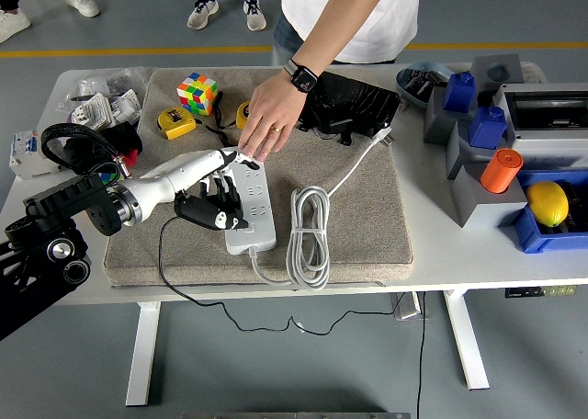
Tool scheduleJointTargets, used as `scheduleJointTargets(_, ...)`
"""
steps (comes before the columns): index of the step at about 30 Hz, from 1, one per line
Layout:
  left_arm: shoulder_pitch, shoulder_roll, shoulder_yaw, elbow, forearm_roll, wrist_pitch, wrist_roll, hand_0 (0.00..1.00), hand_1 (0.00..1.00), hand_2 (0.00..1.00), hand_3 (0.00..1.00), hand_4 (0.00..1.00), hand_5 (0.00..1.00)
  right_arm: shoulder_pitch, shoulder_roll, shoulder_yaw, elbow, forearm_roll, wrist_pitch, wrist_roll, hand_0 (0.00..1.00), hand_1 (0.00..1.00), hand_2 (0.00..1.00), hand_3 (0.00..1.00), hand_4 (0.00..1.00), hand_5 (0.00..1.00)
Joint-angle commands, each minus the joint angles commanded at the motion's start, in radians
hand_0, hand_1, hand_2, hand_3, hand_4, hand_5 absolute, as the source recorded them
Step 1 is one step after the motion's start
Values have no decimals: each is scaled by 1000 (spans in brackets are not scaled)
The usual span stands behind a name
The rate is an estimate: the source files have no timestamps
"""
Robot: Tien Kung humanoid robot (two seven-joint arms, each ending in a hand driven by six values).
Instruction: Put the plug near the board,insert it into the board,press the button,pull the plug out
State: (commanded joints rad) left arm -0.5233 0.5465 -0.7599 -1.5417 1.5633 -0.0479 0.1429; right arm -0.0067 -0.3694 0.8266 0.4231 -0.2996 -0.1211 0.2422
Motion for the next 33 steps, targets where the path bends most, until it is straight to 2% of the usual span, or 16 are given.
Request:
scheduleJointTargets(2,11,-3,-21,6,-6,22,-30,507,647,630,814,998,561,0,1,3,0,0,0,0,705,708,705,598,998,588)
scheduleJointTargets(3,15,-4,-27,7,-8,29,-39,791,832,823,854,998,830,0,1,4,0,-1,0,0,705,708,706,598,998,588)
scheduleJointTargets(8,31,-13,-44,20,-13,53,-72,791,832,823,854,998,830,-1,2,7,0,-2,0,0,705,708,706,598,998,588)
scheduleJointTargets(9,36,-15,-47,24,-15,56,-77,897,952,965,888,998,992,0,3,9,0,-2,0,0,705,708,706,598,998,588)
scheduleJointTargets(14,58,-28,-61,44,-49,74,-110,897,952,965,888,998,992,-1,8,9,-2,-2,0,0,705,708,706,598,998,588)
scheduleJointTargets(15,62,-30,-63,47,-56,79,-116,998,998,998,972,998,998,-1,8,9,-2,-2,0,0,705,708,705,598,998,588)
scheduleJointTargets(20,83,-44,-78,56,-87,131,-176,998,998,998,972,998,998,1,11,11,-3,-3,0,0,705,708,705,598,998,588)
scheduleJointTargets(21,87,-47,-81,56,-89,142,-193,873,971,993,930,998,998,2,12,11,-4,-3,0,0,705,708,706,598,998,588)
scheduleJointTargets(24,100,-58,-89,60,-96,167,-220,873,971,993,930,998,998,4,13,13,-5,-3,0,0,705,708,706,598,998,588)
scheduleJointTargets(26,108,-63,-96,62,-102,174,-226,873,971,993,930,998,998,4,14,14,-6,-3,0,0,705,708,706,598,998,588)
scheduleJointTargets(27,111,-66,-100,64,-99,176,-229,810,871,925,889,998,973,4,14,13,-6,-3,0,0,705,708,705,598,998,588)
scheduleJointTargets(32,131,-78,-117,71,-101,182,-234,810,871,925,889,998,973,3,16,10,-9,1,0,0,705,708,705,598,998,588)
scheduleJointTargets(33,131,-78,-116,72,-100,183,-234,777,835,879,875,998,948,3,16,9,-9,0,0,0,705,708,706,598,998,588)
